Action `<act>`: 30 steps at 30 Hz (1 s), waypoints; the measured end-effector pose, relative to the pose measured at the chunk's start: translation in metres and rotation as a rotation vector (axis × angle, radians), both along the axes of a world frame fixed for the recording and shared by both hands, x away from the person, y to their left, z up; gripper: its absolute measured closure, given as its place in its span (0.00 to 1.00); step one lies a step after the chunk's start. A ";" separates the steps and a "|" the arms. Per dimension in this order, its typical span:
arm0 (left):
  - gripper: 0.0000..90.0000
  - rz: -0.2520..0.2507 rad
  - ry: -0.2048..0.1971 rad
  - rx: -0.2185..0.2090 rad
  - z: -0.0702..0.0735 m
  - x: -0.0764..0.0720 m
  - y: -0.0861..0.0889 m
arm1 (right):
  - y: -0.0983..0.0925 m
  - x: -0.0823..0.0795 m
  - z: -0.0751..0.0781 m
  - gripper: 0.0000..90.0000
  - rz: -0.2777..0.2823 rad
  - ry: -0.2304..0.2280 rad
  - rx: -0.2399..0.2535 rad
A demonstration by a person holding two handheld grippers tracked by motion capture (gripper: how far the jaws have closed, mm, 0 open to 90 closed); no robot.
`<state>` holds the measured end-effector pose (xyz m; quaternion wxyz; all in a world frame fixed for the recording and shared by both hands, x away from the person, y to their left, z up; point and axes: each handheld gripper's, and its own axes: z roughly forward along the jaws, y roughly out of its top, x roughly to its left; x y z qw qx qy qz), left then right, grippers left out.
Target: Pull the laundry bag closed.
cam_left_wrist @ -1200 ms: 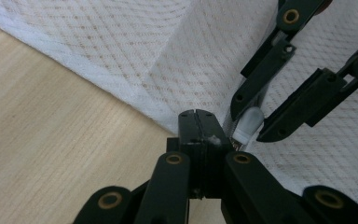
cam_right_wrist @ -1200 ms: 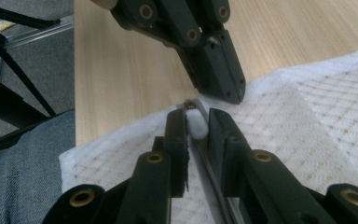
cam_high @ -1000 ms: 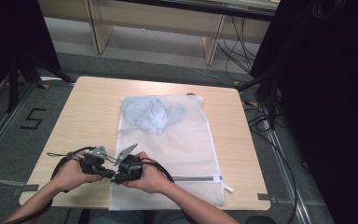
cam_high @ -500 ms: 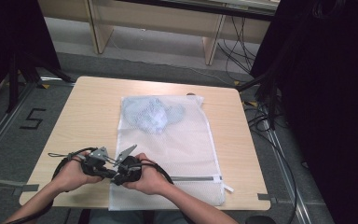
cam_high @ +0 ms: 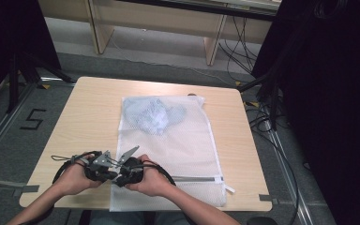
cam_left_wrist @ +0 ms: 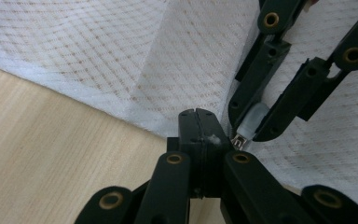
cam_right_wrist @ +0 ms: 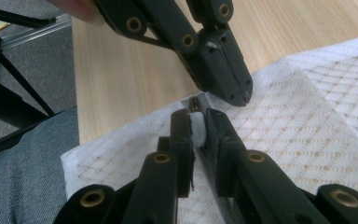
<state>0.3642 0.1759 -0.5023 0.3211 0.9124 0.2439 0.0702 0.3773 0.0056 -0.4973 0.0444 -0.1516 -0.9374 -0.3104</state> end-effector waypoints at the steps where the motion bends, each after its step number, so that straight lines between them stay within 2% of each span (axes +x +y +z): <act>1: 1.00 0.001 0.000 -0.001 0.000 0.000 0.000 | 0.000 0.000 0.000 0.92 0.003 0.005 0.001; 2: 1.00 0.002 -0.001 0.001 0.000 0.000 0.000 | 0.000 0.000 -0.001 0.92 0.003 0.003 0.001; 3: 1.00 -0.012 -0.006 0.023 0.001 0.000 0.001 | -0.001 0.000 -0.001 0.92 0.003 0.009 0.004; 4: 1.00 -0.077 -0.007 0.093 0.005 0.003 0.004 | -0.001 0.000 -0.001 0.92 0.006 -0.006 0.003; 8: 1.00 -0.078 -0.011 0.096 0.005 0.003 0.003 | -0.003 -0.001 -0.001 0.92 -0.013 0.014 -0.004; 9: 1.00 -0.076 -0.010 0.092 0.005 0.003 0.003 | -0.004 0.000 -0.002 0.92 -0.007 -0.007 -0.004; 10: 1.00 -0.077 -0.011 0.093 0.005 0.003 0.003 | -0.005 -0.002 -0.001 0.92 -0.020 0.024 -0.009; 11: 1.00 -0.079 -0.015 0.095 0.005 0.003 0.003 | -0.005 -0.001 -0.001 0.92 -0.018 0.010 -0.008; 12: 1.00 -0.068 -0.020 0.086 0.004 0.001 0.003 | -0.005 -0.001 -0.001 0.92 -0.030 0.022 -0.007; 13: 1.00 -0.065 -0.023 0.084 0.004 0.001 0.002 | -0.007 0.001 -0.002 0.92 -0.013 0.001 -0.022; 15: 1.00 -0.051 -0.027 0.077 0.003 0.000 0.000 | -0.005 -0.001 -0.003 0.92 -0.020 0.021 0.002; 16: 1.00 -0.051 -0.028 0.075 0.003 -0.001 0.000 | -0.005 0.000 -0.003 0.92 -0.008 0.006 0.004; 17: 1.00 -0.052 -0.033 0.082 0.003 0.000 0.000 | -0.005 -0.001 -0.002 0.92 -0.011 0.021 0.004; 18: 1.00 -0.052 -0.028 0.076 0.003 -0.001 0.000 | -0.005 -0.001 -0.002 0.92 -0.014 0.003 0.005; 19: 1.00 -0.051 -0.027 0.075 0.003 -0.001 0.000 | -0.005 0.000 -0.002 0.92 -0.011 0.006 -0.003; 21: 1.00 -0.058 -0.028 0.082 0.004 0.000 0.001 | -0.005 -0.001 -0.001 0.92 -0.015 0.006 -0.006; 22: 1.00 -0.087 -0.041 0.103 0.005 0.001 0.003 | -0.005 -0.001 -0.001 0.92 -0.016 0.009 -0.004; 25: 1.00 -0.071 -0.029 0.096 0.004 0.000 0.002 | -0.006 -0.001 -0.001 0.92 -0.022 0.016 -0.009; 26: 1.00 -0.051 -0.029 0.075 0.003 -0.001 0.001 | -0.006 -0.001 0.000 0.92 -0.029 0.019 -0.012; 30: 1.00 -0.054 -0.036 0.083 0.003 -0.001 0.000 | -0.007 -0.001 0.001 0.92 -0.038 0.030 -0.020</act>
